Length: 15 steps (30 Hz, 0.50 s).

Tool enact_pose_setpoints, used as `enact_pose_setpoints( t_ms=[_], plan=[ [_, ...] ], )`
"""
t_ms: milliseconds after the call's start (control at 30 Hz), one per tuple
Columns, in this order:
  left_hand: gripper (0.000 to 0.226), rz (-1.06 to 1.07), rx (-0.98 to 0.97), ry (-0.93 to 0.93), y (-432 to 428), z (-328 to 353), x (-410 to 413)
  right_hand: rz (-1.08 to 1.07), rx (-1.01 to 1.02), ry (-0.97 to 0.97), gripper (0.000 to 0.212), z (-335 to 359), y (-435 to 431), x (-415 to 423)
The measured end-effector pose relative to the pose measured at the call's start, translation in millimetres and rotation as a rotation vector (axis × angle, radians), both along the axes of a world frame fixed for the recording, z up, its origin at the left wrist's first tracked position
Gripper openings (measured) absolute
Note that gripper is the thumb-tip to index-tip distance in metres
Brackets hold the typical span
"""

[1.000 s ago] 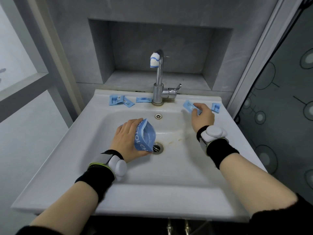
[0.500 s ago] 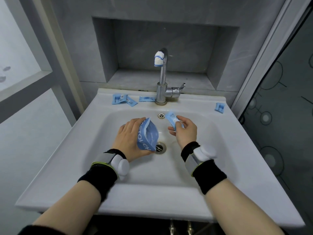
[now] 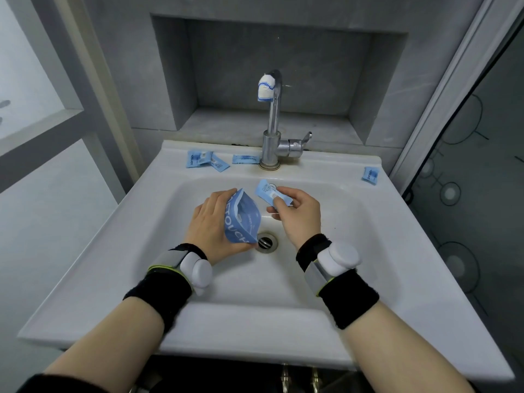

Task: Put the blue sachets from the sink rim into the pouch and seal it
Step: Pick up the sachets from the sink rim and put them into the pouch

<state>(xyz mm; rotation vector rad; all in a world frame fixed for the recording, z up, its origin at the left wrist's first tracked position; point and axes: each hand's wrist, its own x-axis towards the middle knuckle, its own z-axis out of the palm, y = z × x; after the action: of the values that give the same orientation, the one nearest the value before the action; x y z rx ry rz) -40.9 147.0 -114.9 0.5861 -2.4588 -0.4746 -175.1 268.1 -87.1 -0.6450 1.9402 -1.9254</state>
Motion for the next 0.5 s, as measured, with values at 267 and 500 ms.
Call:
enact_pose_setpoints(
  t_ms=[267,500],
  plan=[
    [0.110,0.025,0.055,0.014,0.1,0.4,1.2,0.021,0.006,0.096,0.020,2.8,0.1,6.3],
    [0.109,0.033,0.087,0.036,0.4,0.7,1.8,0.052,0.037,0.139,0.027,4.2,0.3,10.9]
  ],
)
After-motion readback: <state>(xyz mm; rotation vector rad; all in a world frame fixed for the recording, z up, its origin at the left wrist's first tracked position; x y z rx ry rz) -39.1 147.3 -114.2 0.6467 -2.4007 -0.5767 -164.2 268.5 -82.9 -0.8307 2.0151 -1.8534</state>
